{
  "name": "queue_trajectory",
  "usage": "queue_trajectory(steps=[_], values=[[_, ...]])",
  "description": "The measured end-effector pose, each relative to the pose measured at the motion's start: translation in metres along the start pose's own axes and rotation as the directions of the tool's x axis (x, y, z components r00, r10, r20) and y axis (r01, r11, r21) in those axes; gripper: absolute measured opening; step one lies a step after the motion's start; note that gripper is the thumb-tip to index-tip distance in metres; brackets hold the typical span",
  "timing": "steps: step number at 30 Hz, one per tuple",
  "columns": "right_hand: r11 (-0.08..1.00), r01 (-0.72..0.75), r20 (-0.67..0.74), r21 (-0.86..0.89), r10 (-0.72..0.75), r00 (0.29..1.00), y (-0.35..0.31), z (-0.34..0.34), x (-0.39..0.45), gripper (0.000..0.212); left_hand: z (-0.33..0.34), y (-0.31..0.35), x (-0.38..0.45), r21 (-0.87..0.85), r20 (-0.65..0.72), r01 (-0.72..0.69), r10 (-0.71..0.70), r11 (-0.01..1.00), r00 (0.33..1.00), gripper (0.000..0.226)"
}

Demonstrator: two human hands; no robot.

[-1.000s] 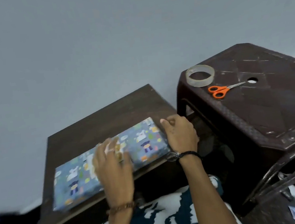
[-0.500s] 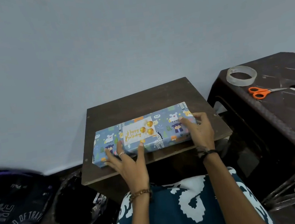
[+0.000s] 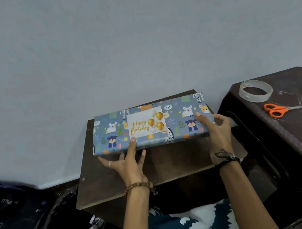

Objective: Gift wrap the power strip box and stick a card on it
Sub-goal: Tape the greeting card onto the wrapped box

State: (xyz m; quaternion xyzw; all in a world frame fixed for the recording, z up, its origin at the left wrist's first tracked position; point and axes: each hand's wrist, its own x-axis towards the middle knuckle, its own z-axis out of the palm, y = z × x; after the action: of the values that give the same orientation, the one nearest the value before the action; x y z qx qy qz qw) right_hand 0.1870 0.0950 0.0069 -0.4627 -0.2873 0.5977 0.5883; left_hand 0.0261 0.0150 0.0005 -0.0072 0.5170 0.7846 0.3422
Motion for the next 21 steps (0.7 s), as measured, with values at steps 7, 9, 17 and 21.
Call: queue_trajectory(steps=[7, 9, 17, 21], values=[[0.995, -0.021, 0.239, 0.099, -0.004, 0.971, -0.012, 0.035, 0.049, 0.020, 0.060, 0.021, 0.055, 0.000, 0.006, -0.047, 0.047, 0.999, 0.999, 0.094], [0.996, -0.038, 0.271, 0.082, 0.014, 0.963, -0.011, 0.043, 0.065, 0.006, 0.071, 0.019, 0.069, -0.019, 0.006, -0.001, 0.001, 1.000, 1.000, 0.073], [0.993, -0.064, 0.074, -0.102, 0.072, 0.995, 0.020, 0.055, 0.109, 0.044, 0.080, -0.006, 0.106, 0.039, -0.045, 0.026, -0.025, 0.999, 0.999, 0.070], [0.983, -0.155, 0.049, -0.099, 0.160, 0.986, 0.041, 0.060, 0.112, 0.034, 0.071, -0.015, 0.108, 0.068, -0.073, 0.000, 0.005, 0.998, 0.997, 0.069]])
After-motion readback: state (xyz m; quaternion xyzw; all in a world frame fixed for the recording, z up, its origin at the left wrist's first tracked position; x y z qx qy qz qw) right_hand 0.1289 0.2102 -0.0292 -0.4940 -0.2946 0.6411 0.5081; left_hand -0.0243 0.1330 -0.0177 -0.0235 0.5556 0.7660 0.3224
